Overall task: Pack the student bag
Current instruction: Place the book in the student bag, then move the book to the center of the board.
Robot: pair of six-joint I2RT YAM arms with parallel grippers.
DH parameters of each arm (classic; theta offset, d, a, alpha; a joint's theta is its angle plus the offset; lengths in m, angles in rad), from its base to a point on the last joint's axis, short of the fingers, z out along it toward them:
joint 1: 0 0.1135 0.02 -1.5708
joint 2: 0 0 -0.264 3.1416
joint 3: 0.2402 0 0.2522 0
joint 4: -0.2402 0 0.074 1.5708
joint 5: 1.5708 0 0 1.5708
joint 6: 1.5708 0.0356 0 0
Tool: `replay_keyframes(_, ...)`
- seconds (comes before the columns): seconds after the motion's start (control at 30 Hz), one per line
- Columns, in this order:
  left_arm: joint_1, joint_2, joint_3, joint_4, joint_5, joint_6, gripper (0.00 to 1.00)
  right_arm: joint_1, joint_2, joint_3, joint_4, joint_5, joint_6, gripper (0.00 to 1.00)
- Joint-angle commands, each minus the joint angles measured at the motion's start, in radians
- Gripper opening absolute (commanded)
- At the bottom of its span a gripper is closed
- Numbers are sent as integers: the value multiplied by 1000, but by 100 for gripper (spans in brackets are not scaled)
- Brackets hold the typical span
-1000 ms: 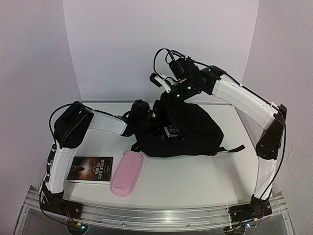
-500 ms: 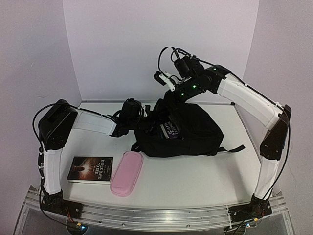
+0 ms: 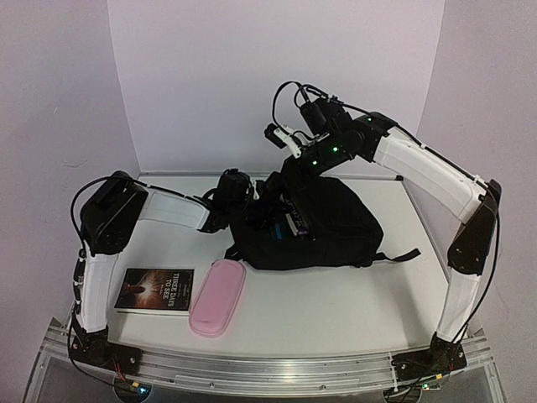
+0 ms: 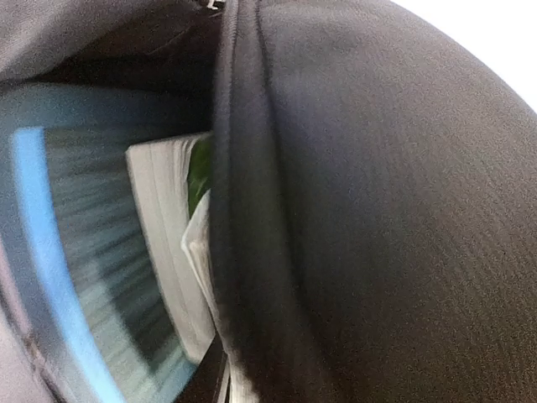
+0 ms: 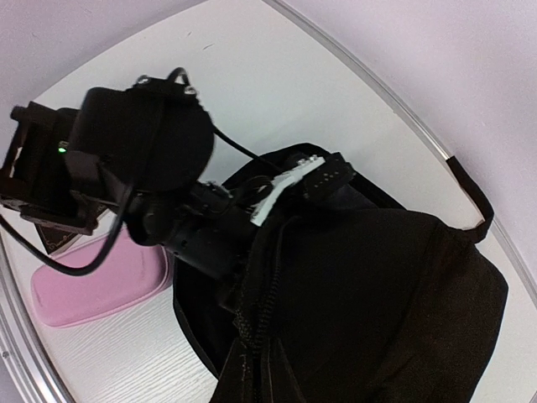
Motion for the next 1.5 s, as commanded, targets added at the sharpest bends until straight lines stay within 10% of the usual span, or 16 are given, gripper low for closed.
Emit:
replay_keyframes(0.0,2,94,182,35,29,31,5,-3,-67,-14,45,-36,13,0)
replay_keyframes(0.2,0,170,317,-32,43,54,10,-48,-49,9,45,-25,11,0)
replay_keyframes(0.33,2,110,288,-96,7,104,34,-121,-30,39,44,-37,16,0)
replay_keyframes(0.53,2,-42,166,-179,-72,186,61,-217,-8,68,45,-44,-6,0)
replay_keyframes(1.17,52,-604,-302,-555,-376,298,100,-324,62,127,44,-245,94,1)
replay_keyframes(1.47,45,-905,-488,-997,-583,274,100,-246,31,-24,46,-295,109,50)
